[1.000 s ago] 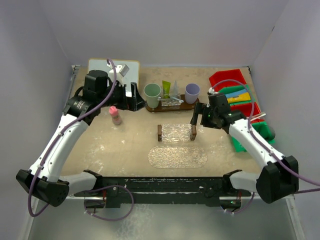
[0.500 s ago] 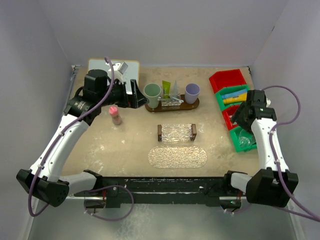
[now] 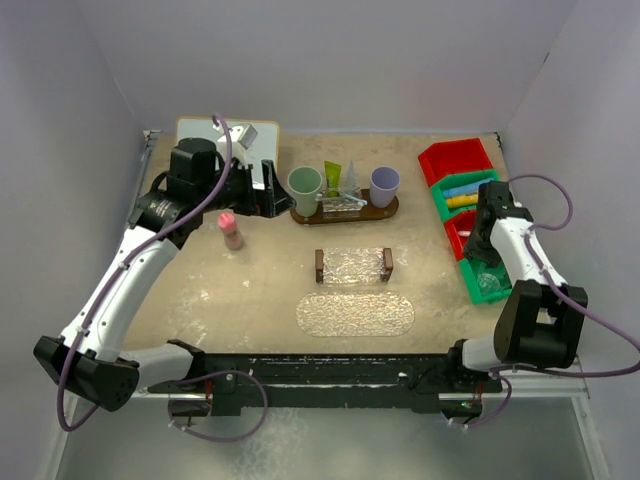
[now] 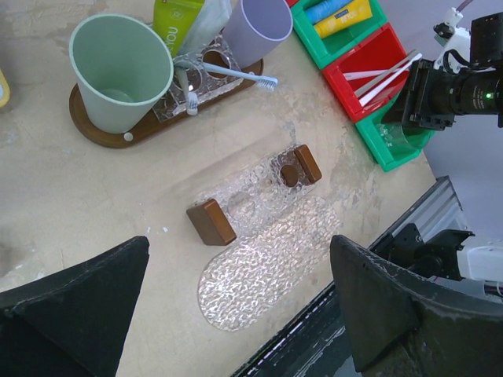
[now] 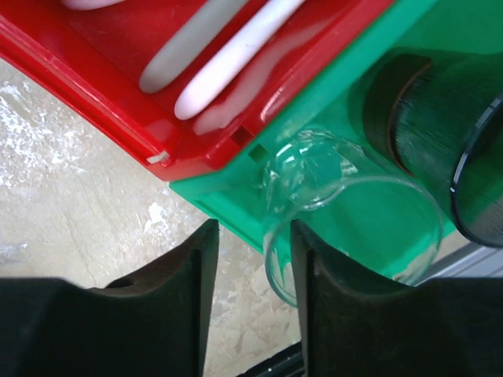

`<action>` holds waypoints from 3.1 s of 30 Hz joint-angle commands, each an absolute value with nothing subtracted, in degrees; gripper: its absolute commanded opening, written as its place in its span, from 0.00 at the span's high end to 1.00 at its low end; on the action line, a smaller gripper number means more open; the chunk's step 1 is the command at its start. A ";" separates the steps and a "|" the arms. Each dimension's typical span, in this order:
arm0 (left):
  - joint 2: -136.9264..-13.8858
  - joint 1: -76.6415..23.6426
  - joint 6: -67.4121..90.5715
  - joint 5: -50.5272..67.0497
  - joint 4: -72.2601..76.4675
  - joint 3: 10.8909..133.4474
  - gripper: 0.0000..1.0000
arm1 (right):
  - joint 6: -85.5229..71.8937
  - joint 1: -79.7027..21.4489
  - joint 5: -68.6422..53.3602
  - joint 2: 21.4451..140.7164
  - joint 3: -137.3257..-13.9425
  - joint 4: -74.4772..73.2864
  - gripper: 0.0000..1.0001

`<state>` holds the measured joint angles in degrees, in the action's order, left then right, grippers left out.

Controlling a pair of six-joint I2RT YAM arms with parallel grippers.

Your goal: Prepare toiletry sets of a toothbrush and toothpaste on the tray

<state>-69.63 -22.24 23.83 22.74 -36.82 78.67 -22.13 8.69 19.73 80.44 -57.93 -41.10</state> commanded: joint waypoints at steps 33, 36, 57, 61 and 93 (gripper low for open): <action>-67.92 -21.84 24.76 24.30 -37.98 82.24 0.07 | -13.53 8.96 -14.28 58.00 -65.85 -43.87 1.00; -67.36 -21.80 25.83 24.68 -37.74 81.94 0.07 | -7.67 8.64 -28.13 54.61 -64.40 -39.04 1.00; -56.64 -21.80 29.68 -16.89 -52.70 88.96 0.07 | 15.88 -56.32 -8.28 84.04 -76.13 -41.78 1.00; -53.48 -21.80 29.22 -23.32 -52.89 89.75 0.07 | 16.19 -59.96 -8.78 88.73 -77.34 -39.62 1.00; -53.89 -21.86 27.95 -24.70 -52.33 88.86 0.07 | 19.54 -68.55 -6.27 100.16 -79.84 -44.55 0.93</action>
